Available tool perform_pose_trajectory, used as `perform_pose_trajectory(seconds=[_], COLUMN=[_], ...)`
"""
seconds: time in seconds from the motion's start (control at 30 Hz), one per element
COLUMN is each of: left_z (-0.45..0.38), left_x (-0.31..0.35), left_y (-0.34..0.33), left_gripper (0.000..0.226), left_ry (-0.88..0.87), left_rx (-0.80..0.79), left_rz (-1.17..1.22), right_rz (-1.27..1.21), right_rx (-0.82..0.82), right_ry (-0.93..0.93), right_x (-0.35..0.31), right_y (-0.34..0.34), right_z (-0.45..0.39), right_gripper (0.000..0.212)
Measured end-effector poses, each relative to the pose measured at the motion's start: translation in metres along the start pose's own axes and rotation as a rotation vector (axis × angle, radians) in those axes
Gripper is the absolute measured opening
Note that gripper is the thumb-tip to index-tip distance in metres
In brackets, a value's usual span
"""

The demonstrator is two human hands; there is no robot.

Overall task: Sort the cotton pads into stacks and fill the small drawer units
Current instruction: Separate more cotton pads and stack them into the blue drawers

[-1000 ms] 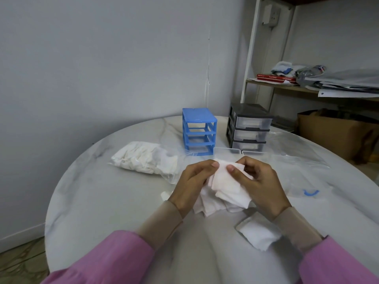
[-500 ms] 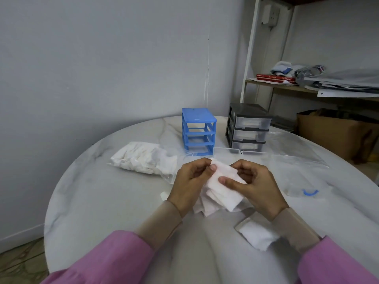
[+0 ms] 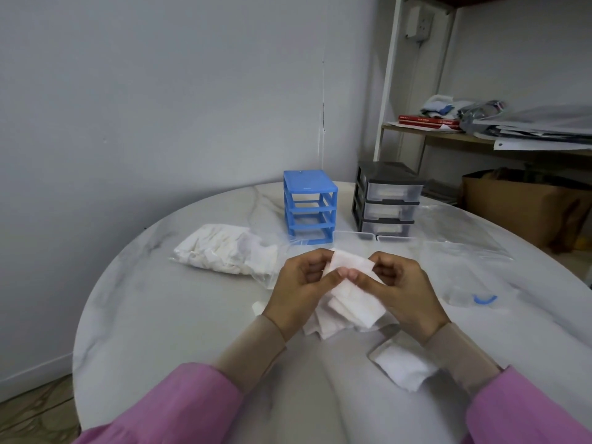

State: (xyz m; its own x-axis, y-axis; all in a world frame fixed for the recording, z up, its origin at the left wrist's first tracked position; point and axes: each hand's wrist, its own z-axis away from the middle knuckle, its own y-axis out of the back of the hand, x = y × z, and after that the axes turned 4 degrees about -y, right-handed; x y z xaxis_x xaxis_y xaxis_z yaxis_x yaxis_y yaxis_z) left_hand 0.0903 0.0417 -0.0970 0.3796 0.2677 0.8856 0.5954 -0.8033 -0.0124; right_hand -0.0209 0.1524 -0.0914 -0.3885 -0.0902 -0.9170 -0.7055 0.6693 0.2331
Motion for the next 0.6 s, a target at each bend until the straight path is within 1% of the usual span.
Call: perform_pose_trajectory(seconds=[0.17,0.27,0.33,0.43,0.6], left_z=[-0.002,-0.002,-0.003,-0.005,-0.004], left_x=[-0.003,-0.002,-0.003,-0.005,-0.006], left_y=[0.004,0.004,0.005,0.010,0.012], left_gripper=[0.012,0.012,0.012,0.010,0.010], left_ry=[-0.006,-0.015,-0.030,-0.056,-0.080], left_rx=[0.054,0.078,0.121,0.193,0.232], left_rz=[-0.037,-0.049,-0.062,-0.087,-0.127], right_rz=[-0.058,-0.068,-0.060,-0.087,-0.159], right_rx=[-0.079,-0.085,-0.063,-0.018,0.085], right_ry=[-0.049,-0.048,-0.044,-0.043,-0.017], right_x=[0.004,0.004,0.003,0.004,0.001], right_y=[0.000,0.002,0.003,0.005,0.005], right_z=[-0.002,-0.003,-0.004,-0.005,-0.004], right_gripper=[0.035,0.033,0.028,0.028,0.020])
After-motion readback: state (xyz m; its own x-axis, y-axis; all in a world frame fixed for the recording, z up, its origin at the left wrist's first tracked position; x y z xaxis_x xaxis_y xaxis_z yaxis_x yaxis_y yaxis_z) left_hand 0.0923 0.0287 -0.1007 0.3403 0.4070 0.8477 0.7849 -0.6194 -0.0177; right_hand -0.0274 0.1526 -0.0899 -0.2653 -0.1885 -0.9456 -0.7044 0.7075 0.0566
